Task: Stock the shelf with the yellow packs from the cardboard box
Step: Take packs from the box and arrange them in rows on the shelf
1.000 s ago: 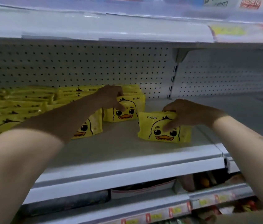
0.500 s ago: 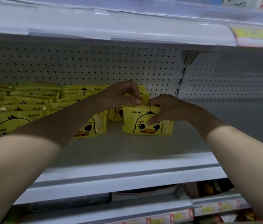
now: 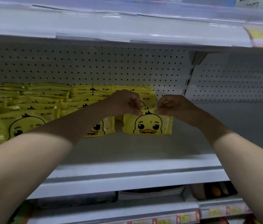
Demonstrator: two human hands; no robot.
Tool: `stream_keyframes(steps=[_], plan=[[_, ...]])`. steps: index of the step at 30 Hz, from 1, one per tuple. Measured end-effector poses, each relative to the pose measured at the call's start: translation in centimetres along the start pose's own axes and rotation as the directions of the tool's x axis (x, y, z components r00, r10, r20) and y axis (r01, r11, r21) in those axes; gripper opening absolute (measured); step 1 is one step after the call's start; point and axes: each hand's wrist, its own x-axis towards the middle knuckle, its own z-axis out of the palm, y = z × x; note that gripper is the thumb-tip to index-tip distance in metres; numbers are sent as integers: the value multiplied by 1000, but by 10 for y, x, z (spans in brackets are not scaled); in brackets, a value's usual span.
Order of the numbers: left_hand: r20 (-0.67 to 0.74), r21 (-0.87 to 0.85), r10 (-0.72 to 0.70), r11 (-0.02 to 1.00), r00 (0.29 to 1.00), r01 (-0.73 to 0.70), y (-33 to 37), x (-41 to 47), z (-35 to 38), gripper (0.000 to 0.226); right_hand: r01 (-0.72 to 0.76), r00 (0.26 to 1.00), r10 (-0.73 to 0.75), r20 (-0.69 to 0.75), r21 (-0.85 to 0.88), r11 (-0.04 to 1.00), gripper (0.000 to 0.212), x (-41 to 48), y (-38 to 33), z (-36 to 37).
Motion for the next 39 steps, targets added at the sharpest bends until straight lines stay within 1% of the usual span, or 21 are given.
stream_keyframes(steps=[2,4,6,8,10,12,14,16,18,20,22,27,29,32,36,39], plan=[[22,45,-22,999,1000,21,2,1,-3,18,-32,998,33,-48,19,999,18,-1,4,-1],[41,108,-41,993,998,37,3,3,-7,17,-45,993,46,-110,10,999,22,3,7,2],[26,163,-79,984,997,74,2,8,-12,20,-54,985,55,-163,15,998,23,9,8,8],[-3,182,-105,978,994,104,-2,11,-17,23,-30,977,31,-211,8,1000,21,16,9,16],[-24,200,-117,972,993,120,-7,13,-20,23,-7,969,-6,-246,-52,999,20,23,8,23],[-48,232,-121,964,991,129,-11,13,-21,22,-26,967,-14,-253,-153,988,25,26,4,27],[-95,300,-98,946,991,123,-15,13,-21,21,-37,977,-18,-213,-251,967,37,26,2,31],[-140,349,-81,929,987,126,-19,13,-21,26,-23,989,-26,-145,-322,946,56,27,2,35],[-153,384,-99,911,983,151,-23,12,-18,46,-14,990,-48,-129,-437,899,74,29,3,41],[-143,429,-121,887,982,172,-25,11,-13,69,-23,985,-73,-155,-543,839,87,34,4,45],[-152,452,-124,873,980,181,-27,12,-7,75,-49,980,-73,-184,-584,811,93,36,3,48],[-216,443,-100,877,971,188,-21,6,-4,78,-81,977,-69,-202,-649,757,93,31,-5,52],[-244,440,-95,876,965,198,-13,-4,-8,79,-94,970,-77,-231,-648,756,91,26,-13,53],[-316,357,-113,905,942,229,-4,-27,-17,74,-98,962,-88,-257,-629,771,84,13,-28,55],[-402,285,-119,926,908,248,10,-75,-26,68,-56,977,-82,-197,-608,792,77,-12,-53,66],[-464,266,-198,899,863,349,23,-122,-26,61,-28,989,-72,-132,-632,775,73,-38,-75,86]])
